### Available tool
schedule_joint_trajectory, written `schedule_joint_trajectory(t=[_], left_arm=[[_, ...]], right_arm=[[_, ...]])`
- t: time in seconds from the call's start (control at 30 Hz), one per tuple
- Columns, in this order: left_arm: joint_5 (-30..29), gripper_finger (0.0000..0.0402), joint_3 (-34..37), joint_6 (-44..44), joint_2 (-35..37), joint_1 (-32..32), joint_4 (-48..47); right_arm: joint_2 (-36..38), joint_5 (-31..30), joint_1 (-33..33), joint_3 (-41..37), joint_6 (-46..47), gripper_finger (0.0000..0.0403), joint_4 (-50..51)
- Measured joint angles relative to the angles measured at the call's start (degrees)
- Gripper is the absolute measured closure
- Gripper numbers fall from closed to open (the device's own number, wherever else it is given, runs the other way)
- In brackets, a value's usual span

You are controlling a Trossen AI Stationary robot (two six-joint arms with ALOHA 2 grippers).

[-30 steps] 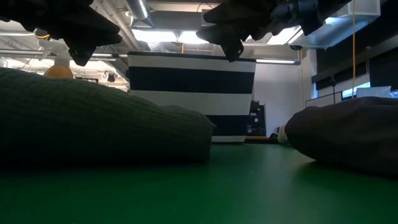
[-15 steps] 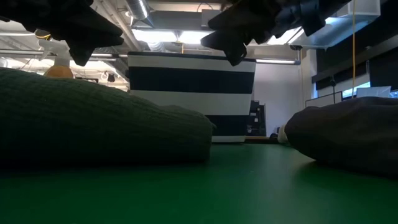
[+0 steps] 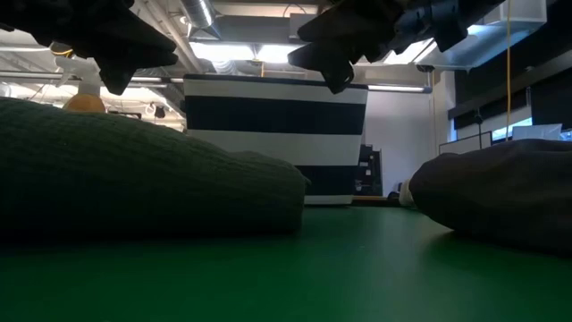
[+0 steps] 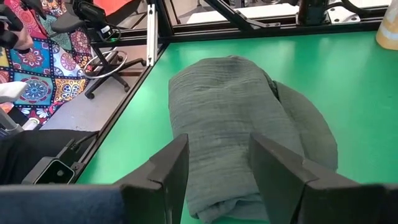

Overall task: Fold laundry
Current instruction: Stack the green polo on the black shorts

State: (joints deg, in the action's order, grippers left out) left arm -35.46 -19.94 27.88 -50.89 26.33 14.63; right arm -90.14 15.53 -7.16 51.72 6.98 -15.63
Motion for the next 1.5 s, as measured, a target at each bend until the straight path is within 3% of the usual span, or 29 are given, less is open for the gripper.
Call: schedule_joint_trajectory(t=[0.3, 0.57, 0.83, 1.5], left_arm=[[-0.04, 0.0321, 0.0, 0.0, 0.0, 0.0, -0.02], [-3.04, 0.0321, -0.02, -0.07, 0.0, -0.11, -0.48], [-2.99, 0.0321, -0.02, -0.07, 0.0, -0.11, -4.04], [-2.78, 0.0321, -0.04, 0.04, -0.02, -0.09, -5.11]], right_arm=[[0.01, -5.52, 0.0, 0.0, -2.54, 0.0237, -0.67], [-0.44, -6.67, 0.04, -0.02, -3.35, 0.0237, -0.72], [-0.44, -16.0, 0.07, -0.02, -5.63, 0.0237, -1.25], [-0.47, -11.87, 0.07, -0.02, -6.29, 0.0237, -4.88]])
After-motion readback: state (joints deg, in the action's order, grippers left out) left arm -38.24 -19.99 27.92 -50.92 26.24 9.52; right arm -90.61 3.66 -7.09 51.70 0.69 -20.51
